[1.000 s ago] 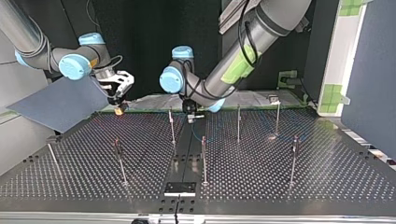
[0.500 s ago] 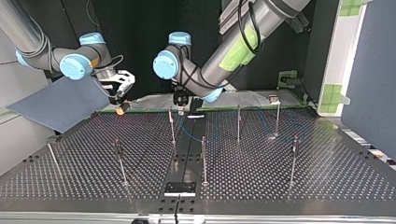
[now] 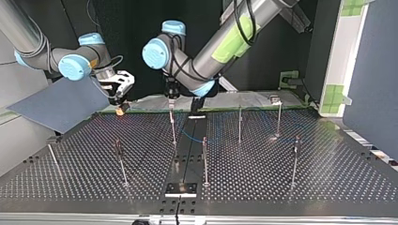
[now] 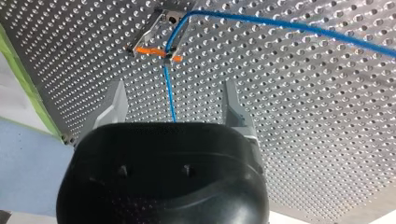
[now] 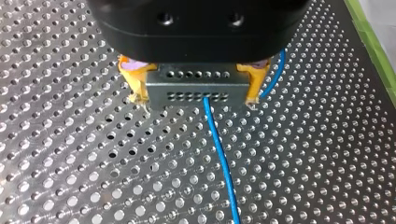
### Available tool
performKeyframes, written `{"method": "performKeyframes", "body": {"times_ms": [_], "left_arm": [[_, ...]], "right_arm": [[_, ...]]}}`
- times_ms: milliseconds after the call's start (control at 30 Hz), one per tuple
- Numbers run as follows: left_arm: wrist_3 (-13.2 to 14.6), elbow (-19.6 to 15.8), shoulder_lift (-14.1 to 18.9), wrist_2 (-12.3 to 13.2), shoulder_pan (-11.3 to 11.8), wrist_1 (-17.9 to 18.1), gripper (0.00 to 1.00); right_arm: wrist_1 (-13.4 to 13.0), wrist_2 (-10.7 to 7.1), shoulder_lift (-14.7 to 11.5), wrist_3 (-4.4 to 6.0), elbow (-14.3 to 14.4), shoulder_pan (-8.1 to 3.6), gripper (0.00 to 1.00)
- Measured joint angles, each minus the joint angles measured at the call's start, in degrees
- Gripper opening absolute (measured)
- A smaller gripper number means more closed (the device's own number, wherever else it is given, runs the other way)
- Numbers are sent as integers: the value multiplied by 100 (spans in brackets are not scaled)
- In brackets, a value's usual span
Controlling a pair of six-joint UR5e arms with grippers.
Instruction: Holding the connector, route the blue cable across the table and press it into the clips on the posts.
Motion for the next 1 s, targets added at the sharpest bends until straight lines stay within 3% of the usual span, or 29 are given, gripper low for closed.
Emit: {"method": "performKeyframes", "body": {"times_ms": [333,667,1000], "left_arm": [[-102,415,-419,-302,-257,-197,100],[-467,919,-922,-782,-538,-467,100],[-791,1397,-1206,-1104,-674,-582,100]], "right_arm": [[19,-1,-9,25,-1,-40,0],[66,-21,-64,20,-16,-97,0],[67,-131,-79,23,-20,-138,0]]}}
